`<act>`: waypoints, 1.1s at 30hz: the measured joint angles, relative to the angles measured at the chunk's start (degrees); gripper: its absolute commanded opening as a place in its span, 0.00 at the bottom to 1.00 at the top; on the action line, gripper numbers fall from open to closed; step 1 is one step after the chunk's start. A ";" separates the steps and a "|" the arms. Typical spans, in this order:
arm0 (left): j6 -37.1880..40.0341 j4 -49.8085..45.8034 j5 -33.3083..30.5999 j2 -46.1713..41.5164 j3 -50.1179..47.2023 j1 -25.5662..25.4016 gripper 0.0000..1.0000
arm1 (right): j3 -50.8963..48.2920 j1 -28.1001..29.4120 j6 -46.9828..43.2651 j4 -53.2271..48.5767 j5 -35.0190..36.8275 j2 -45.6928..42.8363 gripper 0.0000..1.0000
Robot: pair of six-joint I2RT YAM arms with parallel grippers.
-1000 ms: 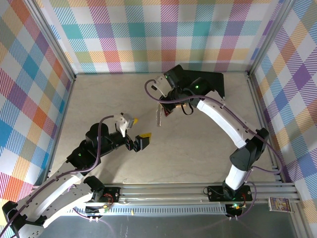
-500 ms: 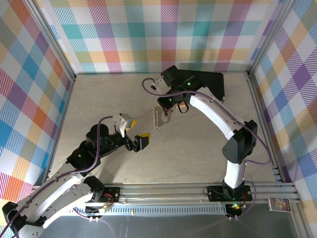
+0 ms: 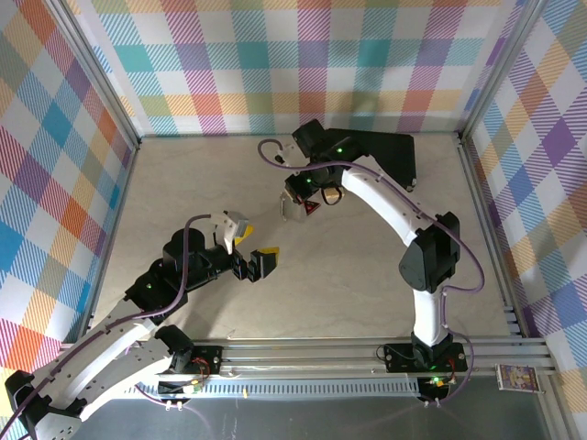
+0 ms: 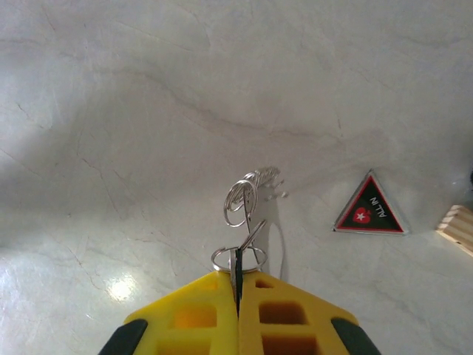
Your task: Put the keys on the keyring
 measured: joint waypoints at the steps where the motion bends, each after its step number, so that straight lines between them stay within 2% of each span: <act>1: 0.00 0.04 0.02 0.24 0.02 0.00 1.00 | -0.04 0.00 0.26 0.04 -0.15 0.13 0.00; 15: -0.42 0.52 0.22 1.57 1.01 0.00 1.00 | -7.69 0.00 2.80 2.80 -3.45 -0.76 0.00; 24: -0.42 0.52 0.20 1.57 1.01 0.00 1.00 | -12.35 0.00 4.17 5.20 -5.66 -4.48 0.00; 33: -0.37 0.52 0.02 1.53 1.01 0.00 1.00 | -21.53 0.00 6.49 7.02 -7.37 -9.09 0.00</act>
